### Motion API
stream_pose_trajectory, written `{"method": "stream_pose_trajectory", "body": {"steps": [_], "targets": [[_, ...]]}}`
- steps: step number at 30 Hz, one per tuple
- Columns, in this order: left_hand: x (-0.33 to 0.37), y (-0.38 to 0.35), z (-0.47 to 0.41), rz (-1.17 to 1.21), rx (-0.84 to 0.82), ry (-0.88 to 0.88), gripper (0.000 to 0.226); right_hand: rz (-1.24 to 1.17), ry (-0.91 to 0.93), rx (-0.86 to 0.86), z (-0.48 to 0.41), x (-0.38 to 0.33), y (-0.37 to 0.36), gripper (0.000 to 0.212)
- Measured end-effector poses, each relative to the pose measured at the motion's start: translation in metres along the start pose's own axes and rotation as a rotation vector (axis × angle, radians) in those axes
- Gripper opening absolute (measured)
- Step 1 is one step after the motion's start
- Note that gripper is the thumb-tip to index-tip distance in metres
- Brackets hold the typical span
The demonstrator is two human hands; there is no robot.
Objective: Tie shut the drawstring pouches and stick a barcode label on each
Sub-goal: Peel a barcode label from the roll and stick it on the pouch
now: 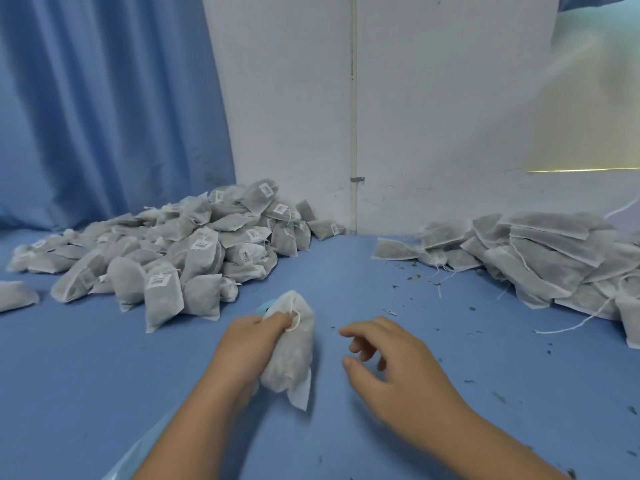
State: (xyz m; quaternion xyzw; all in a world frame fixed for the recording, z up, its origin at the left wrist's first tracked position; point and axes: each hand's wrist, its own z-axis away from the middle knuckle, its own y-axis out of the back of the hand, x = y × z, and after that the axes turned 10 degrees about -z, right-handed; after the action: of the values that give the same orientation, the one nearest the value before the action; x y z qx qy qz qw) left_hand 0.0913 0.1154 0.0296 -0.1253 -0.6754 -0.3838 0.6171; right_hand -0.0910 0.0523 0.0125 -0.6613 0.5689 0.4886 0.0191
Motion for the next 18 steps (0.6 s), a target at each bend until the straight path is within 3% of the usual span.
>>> {"method": "stream_pose_trajectory", "body": {"steps": [6, 10, 15, 18], "targets": [[-0.010, 0.020, -0.029, -0.161, 0.060, 0.034, 0.027, -0.069, -0.325, 0.003, -0.042, 0.026, -0.043, 0.021], [-0.018, 0.029, -0.042, 0.019, -0.034, 0.092, 0.028, -0.024, -0.325, -0.019, -0.063, 0.028, -0.073, 0.017], [-0.026, 0.029, -0.051, 0.275, -0.211, 0.132, 0.055, 0.011, -0.315, 0.021, -0.081, 0.028, -0.094, 0.013], [-0.027, 0.030, -0.054, 0.298, -0.242, 0.150, 0.051, -0.048, -0.317, 0.051, -0.078, 0.031, -0.100, 0.011]]}}
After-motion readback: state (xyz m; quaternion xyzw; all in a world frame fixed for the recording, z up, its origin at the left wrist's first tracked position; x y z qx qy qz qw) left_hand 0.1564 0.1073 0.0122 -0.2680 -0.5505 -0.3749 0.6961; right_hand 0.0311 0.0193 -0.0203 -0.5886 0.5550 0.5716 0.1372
